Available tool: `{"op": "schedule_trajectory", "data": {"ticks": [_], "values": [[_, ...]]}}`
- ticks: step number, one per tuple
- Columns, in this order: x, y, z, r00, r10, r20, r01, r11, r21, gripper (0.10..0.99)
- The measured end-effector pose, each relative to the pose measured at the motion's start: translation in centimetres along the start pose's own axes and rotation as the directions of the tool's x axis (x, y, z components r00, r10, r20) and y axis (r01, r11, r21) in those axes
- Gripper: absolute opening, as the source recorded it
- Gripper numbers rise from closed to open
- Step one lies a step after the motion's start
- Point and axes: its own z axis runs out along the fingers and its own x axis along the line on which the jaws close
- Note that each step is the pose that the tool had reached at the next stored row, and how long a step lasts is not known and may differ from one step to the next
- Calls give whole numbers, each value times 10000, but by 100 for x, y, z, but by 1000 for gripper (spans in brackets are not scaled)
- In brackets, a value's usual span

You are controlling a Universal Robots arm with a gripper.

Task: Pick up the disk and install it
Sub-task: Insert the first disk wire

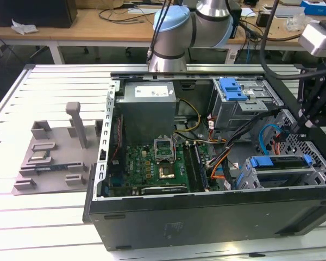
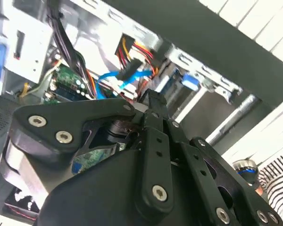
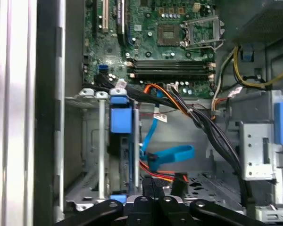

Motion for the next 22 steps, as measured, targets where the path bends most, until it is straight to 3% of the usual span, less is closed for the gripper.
{"op": "schedule_trajectory", "data": {"ticks": [3,4,8,15,19,22], "values": [[-237,-82,53,10000,0,0,0,10000,-4,106],[-272,-97,81,10000,-1,0,1,10000,-6,106],[-294,-100,134,10000,94,2,-94,10000,-5,106],[-300,-101,139,9999,162,-22,-162,9999,-4,106],[-304,-96,70,9998,166,-96,-166,9999,-2,106],[-304,-96,68,9998,166,-95,-166,9999,-2,106]]}}
